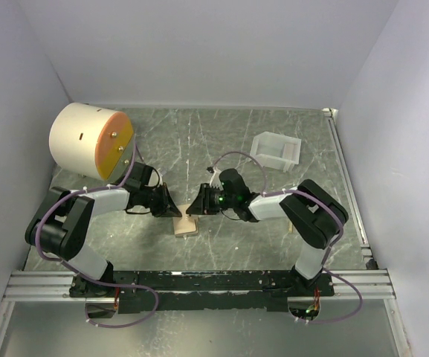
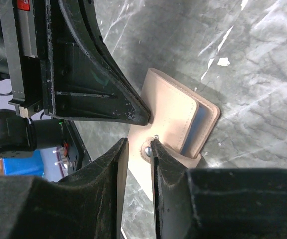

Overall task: Put the credit cards into the card holder
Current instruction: Close the card holder at the center of the board.

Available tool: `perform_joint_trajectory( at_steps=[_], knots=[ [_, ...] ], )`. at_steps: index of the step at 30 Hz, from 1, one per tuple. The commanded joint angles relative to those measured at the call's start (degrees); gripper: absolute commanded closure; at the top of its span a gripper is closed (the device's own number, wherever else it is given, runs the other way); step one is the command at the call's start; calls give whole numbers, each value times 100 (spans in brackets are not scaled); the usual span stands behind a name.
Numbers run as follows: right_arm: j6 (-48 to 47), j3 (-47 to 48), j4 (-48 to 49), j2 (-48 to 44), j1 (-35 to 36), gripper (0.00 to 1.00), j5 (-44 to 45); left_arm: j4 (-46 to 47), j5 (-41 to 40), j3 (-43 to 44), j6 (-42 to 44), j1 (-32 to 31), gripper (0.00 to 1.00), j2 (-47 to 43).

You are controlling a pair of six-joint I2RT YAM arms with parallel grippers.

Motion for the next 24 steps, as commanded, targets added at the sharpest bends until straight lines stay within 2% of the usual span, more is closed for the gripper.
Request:
perform_joint_trajectory(
  at_steps=[1,8,17,24],
  knots=[
    [-58,178,-83,165,115,76,-52,59,-226,-101,12,-59,91,-19],
    [-130,306,-296,183,163,76,22,39,-253,-110,10,-59,91,-42],
    [-641,583,-1519,-246,166,76,608,9,-269,-106,28,-68,91,-79],
    [-647,517,-1633,-306,215,84,626,28,-256,-111,21,-68,91,-62]
  ],
)
